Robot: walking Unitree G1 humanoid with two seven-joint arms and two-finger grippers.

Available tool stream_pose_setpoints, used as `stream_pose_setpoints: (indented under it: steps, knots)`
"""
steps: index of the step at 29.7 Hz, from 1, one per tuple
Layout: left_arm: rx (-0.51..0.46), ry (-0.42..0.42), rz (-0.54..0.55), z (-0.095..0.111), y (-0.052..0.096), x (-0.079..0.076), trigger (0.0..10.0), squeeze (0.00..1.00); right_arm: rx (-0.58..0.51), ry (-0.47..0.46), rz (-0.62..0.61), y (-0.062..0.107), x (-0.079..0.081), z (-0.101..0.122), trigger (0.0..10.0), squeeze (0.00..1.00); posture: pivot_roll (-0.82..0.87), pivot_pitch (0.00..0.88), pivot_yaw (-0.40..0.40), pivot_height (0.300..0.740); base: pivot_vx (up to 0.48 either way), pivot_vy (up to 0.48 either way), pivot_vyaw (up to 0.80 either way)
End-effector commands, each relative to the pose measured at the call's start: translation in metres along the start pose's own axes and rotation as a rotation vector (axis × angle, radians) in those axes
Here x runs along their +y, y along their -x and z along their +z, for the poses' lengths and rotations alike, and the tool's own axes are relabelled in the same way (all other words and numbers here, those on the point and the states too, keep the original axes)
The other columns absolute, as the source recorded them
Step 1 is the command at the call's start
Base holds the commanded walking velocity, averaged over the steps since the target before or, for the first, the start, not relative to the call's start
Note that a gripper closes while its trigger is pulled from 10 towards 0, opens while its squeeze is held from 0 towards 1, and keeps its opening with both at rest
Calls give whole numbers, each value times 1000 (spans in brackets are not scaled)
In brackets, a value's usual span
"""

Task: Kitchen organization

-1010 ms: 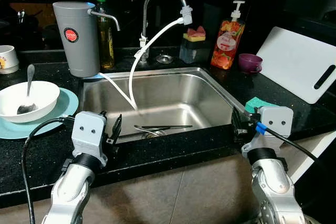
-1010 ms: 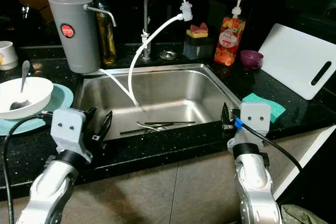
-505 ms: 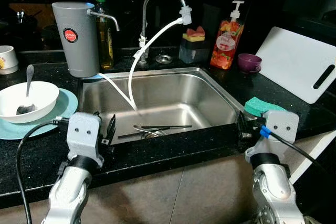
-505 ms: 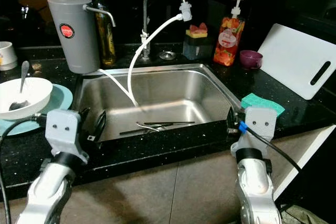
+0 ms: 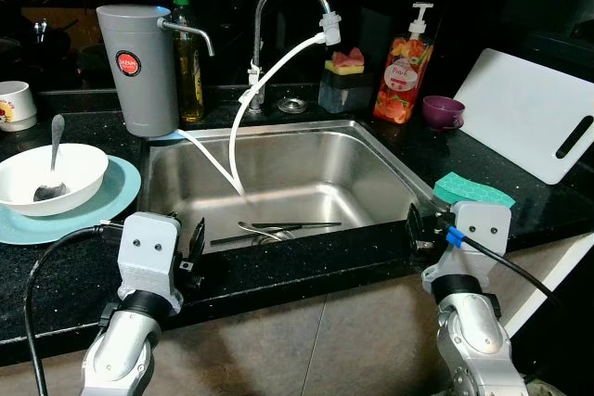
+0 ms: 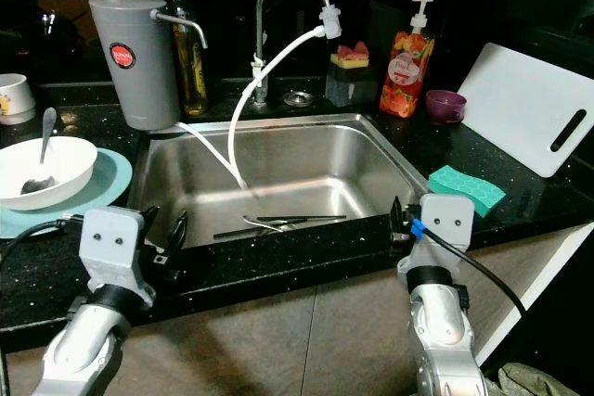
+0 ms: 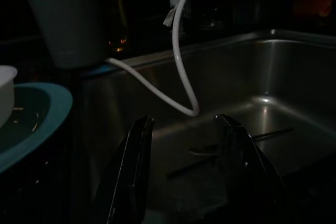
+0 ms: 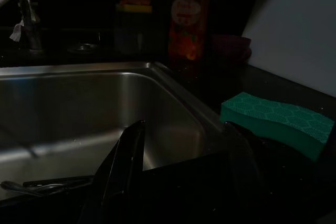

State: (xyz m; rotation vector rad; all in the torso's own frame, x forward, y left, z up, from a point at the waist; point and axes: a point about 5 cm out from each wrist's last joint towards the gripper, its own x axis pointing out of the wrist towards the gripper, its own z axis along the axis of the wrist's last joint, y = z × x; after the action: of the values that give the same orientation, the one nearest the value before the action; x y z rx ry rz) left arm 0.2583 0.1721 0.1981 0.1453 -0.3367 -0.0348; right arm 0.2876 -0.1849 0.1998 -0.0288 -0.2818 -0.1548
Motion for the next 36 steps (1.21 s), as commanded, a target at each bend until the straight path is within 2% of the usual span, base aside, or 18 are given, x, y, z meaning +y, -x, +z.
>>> stream_pose_setpoints:
  steps: [1,17,29,36]
  knots:
    - [18,8,4,-2,3,0,10000,0,3,16,-14,0,-3,-1,10000,0,99,107,-66,740,0,0,0]
    - [18,2,13,0,3,-2,10000,0,-6,19,1,-1,-1,1,10000,0,93,101,-81,740,0,0,0]
    - [15,4,6,0,2,-4,10000,0,-96,39,-26,-4,-3,19,10000,0,88,103,-80,740,0,0,0]
    - [12,1,5,-1,0,-3,10000,0,-139,48,10,-4,5,28,10000,0,89,100,-82,740,0,0,0]
